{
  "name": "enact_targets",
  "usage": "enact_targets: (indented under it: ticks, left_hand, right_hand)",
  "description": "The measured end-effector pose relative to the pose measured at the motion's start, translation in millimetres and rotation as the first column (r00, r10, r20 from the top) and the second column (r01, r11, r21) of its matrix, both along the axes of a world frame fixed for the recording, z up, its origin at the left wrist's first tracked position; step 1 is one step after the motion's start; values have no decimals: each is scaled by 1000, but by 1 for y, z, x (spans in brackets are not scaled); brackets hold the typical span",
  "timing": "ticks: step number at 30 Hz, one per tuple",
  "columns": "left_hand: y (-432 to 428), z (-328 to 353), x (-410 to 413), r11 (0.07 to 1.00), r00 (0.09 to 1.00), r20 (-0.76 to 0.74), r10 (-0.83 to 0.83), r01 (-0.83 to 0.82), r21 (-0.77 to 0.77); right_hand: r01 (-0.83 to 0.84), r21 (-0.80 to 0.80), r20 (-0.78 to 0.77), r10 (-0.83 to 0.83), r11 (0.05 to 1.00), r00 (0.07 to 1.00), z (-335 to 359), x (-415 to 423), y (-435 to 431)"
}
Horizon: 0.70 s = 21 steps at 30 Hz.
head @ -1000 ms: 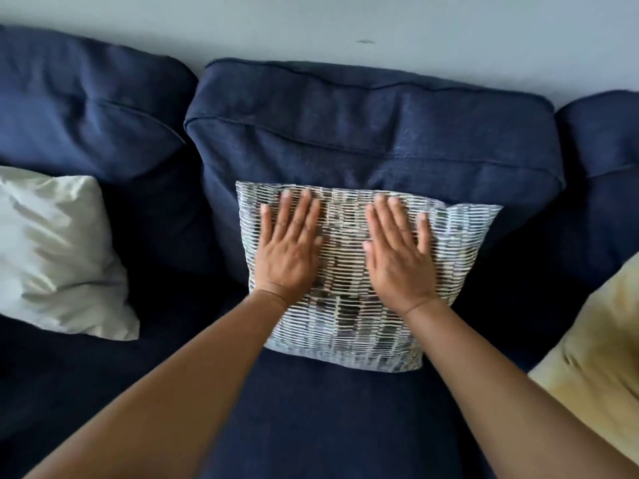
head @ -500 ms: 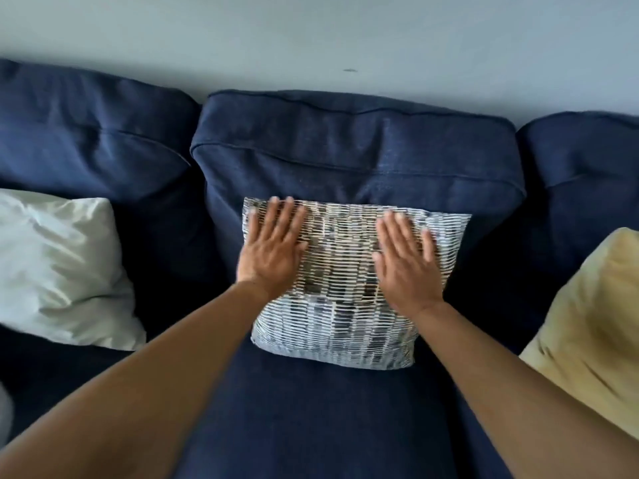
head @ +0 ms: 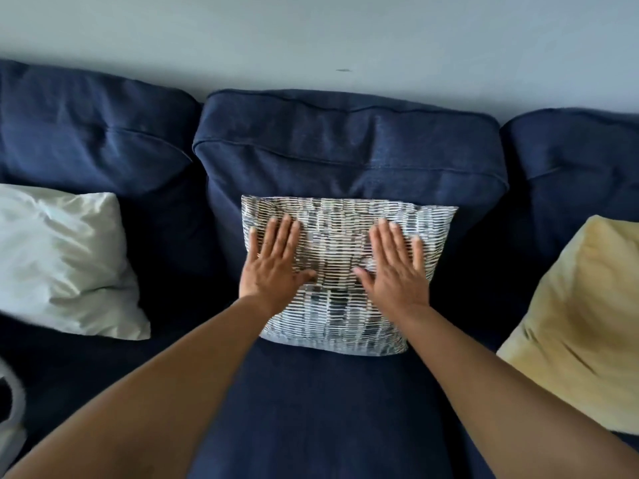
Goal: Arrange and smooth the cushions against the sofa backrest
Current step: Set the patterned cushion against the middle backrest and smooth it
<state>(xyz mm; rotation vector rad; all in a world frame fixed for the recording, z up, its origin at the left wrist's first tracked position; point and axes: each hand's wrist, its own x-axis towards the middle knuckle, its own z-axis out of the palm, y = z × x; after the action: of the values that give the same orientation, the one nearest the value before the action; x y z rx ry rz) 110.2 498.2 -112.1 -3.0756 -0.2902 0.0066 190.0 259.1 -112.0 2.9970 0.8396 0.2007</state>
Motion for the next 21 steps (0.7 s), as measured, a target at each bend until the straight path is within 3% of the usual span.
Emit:
enact_targets:
  ticks: [3, 6, 8, 10, 12, 16, 21]
  left_hand:
    - [29, -1, -14, 994, 997, -21, 73, -71, 77]
    - [28, 9, -24, 996, 996, 29, 89, -90, 19]
    - [10, 15, -22, 1000, 998, 55, -24, 22, 22]
    - [-12, 15, -16, 984, 986, 18, -167, 166, 60]
    - [-25, 11, -11, 977, 981, -42, -188, 191, 96]
    - [-8, 10, -13, 990, 993, -120, 1, 16, 143]
    - [6, 25, -28, 985, 987, -145, 71, -46, 166]
  right_hand:
    - [132, -24, 8, -132, 991, 991, 1, 8, -33]
    - [167, 62, 3, -168, 984, 986, 12, 0, -33]
    - [35, 85, 18, -37, 996, 999, 18, -10, -16]
    - [-145, 4, 28, 144, 989, 989, 16, -24, 4]
    - [-193, -88, 5, 194, 977, 981, 9, -30, 11]
    - [7, -179, -55, -17, 984, 998, 4, -14, -10]
    - [143, -143, -106, -159, 979, 982, 21, -13, -42]
